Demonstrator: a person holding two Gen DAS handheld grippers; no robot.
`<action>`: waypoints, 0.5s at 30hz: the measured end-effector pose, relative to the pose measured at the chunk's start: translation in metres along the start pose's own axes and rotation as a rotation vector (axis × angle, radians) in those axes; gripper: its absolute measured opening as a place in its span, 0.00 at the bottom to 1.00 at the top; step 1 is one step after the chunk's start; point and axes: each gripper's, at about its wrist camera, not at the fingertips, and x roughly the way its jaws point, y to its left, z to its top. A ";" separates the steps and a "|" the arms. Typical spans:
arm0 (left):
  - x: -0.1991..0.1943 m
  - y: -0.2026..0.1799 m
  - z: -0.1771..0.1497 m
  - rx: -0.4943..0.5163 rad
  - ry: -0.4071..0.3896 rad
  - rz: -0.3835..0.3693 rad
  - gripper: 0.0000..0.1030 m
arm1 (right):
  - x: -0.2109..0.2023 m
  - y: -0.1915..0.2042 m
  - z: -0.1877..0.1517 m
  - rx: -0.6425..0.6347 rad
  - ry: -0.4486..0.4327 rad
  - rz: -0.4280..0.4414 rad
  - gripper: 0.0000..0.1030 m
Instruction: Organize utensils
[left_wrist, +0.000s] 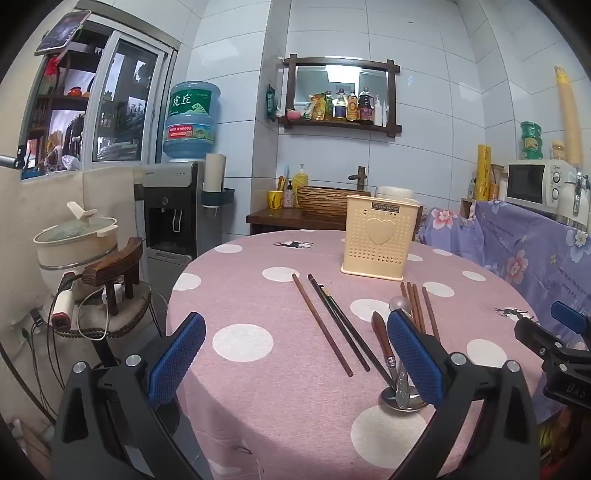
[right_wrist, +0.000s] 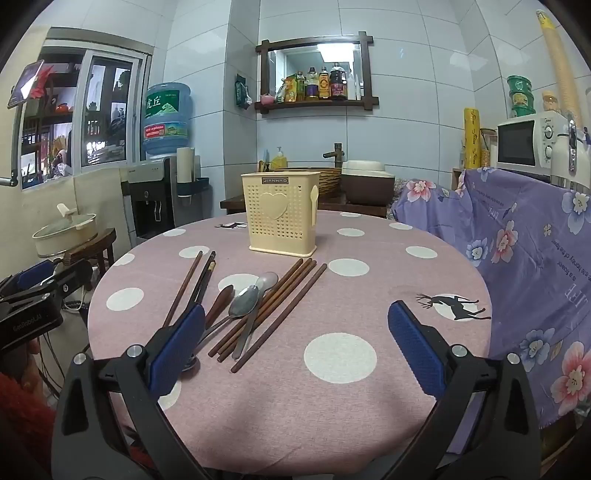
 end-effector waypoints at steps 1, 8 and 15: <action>0.000 0.000 0.000 0.001 -0.001 0.001 0.95 | 0.000 0.000 0.000 0.000 -0.001 0.000 0.95; -0.002 -0.003 0.000 0.016 -0.001 0.010 0.95 | 0.001 0.001 0.000 0.000 0.001 0.001 0.95; -0.002 -0.002 0.007 0.015 0.004 0.013 0.95 | 0.001 -0.001 0.001 -0.001 0.002 0.001 0.95</action>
